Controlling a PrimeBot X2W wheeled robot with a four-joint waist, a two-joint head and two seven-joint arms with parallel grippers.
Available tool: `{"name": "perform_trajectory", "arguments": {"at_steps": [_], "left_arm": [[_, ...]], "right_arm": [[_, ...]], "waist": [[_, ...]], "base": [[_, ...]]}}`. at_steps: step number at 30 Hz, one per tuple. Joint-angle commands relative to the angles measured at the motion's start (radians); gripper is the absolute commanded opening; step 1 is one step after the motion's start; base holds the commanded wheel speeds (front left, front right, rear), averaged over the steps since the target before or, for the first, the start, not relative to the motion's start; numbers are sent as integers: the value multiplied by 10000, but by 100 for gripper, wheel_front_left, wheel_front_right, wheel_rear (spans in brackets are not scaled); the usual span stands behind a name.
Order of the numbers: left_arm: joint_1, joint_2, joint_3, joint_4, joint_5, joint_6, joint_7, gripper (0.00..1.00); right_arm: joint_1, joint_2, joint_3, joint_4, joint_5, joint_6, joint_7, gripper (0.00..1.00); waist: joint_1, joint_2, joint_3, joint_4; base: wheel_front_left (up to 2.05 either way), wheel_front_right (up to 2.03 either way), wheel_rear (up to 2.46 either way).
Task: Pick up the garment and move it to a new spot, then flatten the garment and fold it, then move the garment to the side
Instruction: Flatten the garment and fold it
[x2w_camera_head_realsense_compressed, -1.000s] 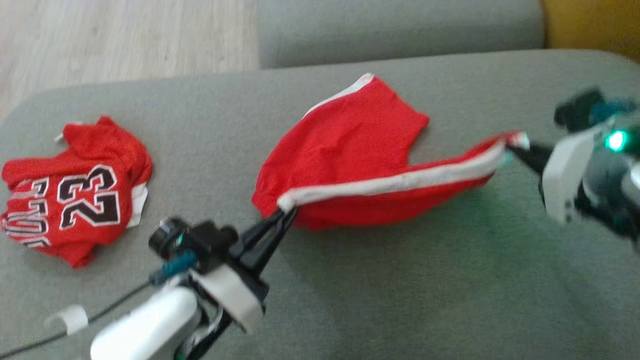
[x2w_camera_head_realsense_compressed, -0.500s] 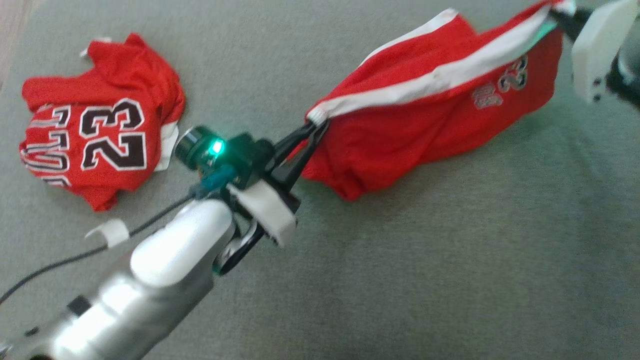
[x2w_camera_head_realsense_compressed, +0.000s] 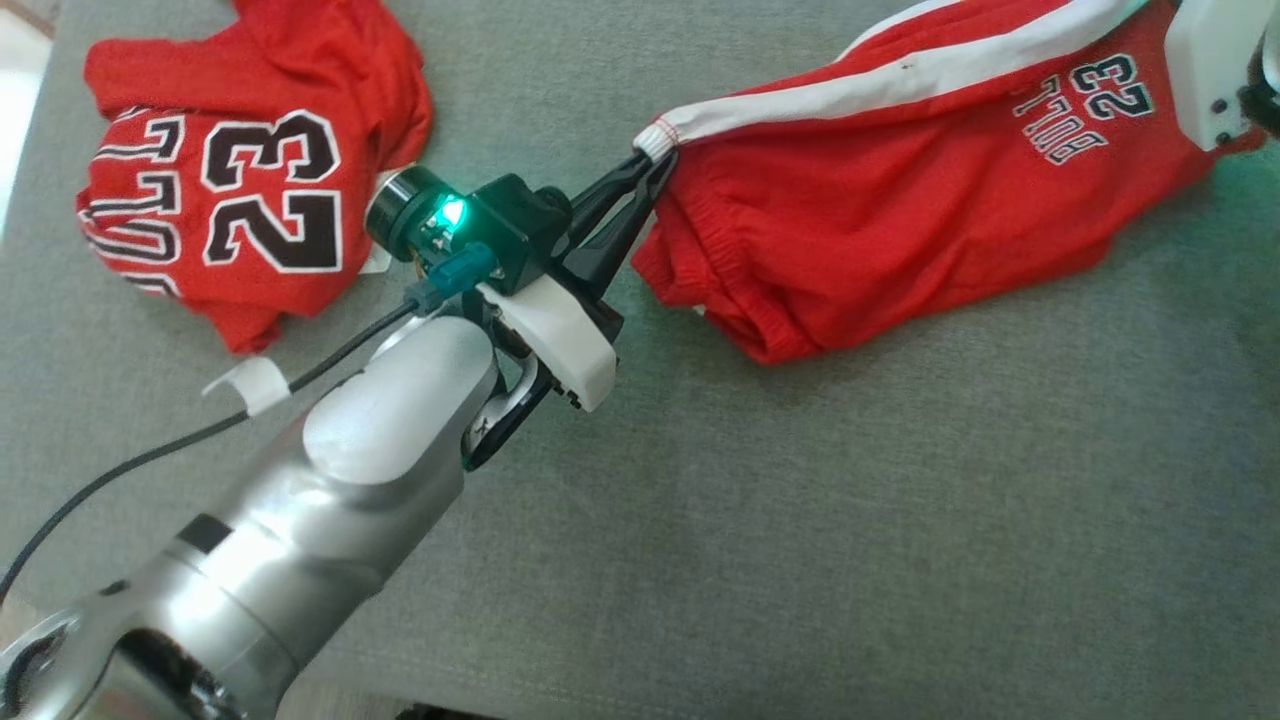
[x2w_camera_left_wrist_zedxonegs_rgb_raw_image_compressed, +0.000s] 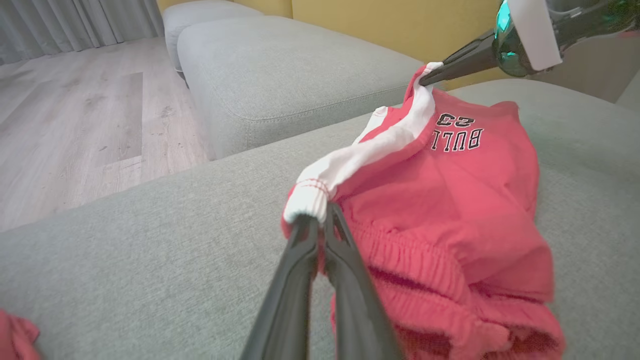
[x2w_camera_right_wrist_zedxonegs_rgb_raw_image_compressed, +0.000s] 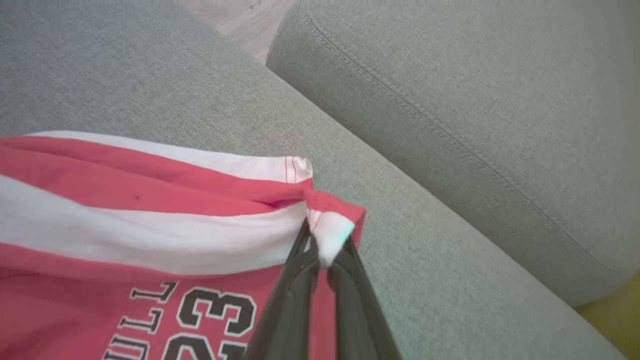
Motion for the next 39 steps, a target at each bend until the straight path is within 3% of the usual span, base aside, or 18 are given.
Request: {"name": "perform_trajectory", "arguments": {"at_steps": [1,8,10,11,12,13,14,26,34,39], "left_arm": [[-452,132,307,-13,33,-56,-165,0],[-654,-125,197,371,31,-183,-304,0],[-720,-193,215,470,-5,-208,-356,0],[-751,-214,222,513,-12,-215,-384,0],[-774,-230,237,557,-16,-212,-415,35],[-794,-234,259,596,-3,-181,-459,89],[-796,-228,300,628,0,-138,-512,100],[-204,353,961,648,-30,384,-870,100],[1302,852,2817,-909,-20,1260,-908,100],[2693,930,4005,-1865,283,1624,-910,100]], "right_arm": [[-266,-11,105,3,2,67,-323,0],[-630,56,436,563,48,67,-1011,0],[-776,147,414,850,88,67,-1188,100],[-839,222,396,994,120,67,-1259,100],[-889,297,430,1116,118,67,-1309,100],[-929,370,496,1224,91,67,-1354,100],[-951,450,536,1329,89,67,-1427,100],[-100,1188,132,2136,1154,67,-3396,100],[1099,1805,-483,2094,1754,67,-5710,100],[1898,2261,-1352,2224,1855,67,-6428,100]], "waist": [[-1,1,76,150],[-1,1,271,333],[-1,1,343,346],[-1,1,374,343],[-1,1,392,341],[-1,1,395,324],[-1,1,373,289],[-1,1,-1290,-687],[-1,1,-2620,-1538],[-1,1,-3178,-1931]], "base": [[0,0,0],[0,0,0],[0,0,0],[0,0,0],[0,0,0],[0,0,0],[0,0,0],[0,0,0],[0,0,0],[0,0,0]]}}
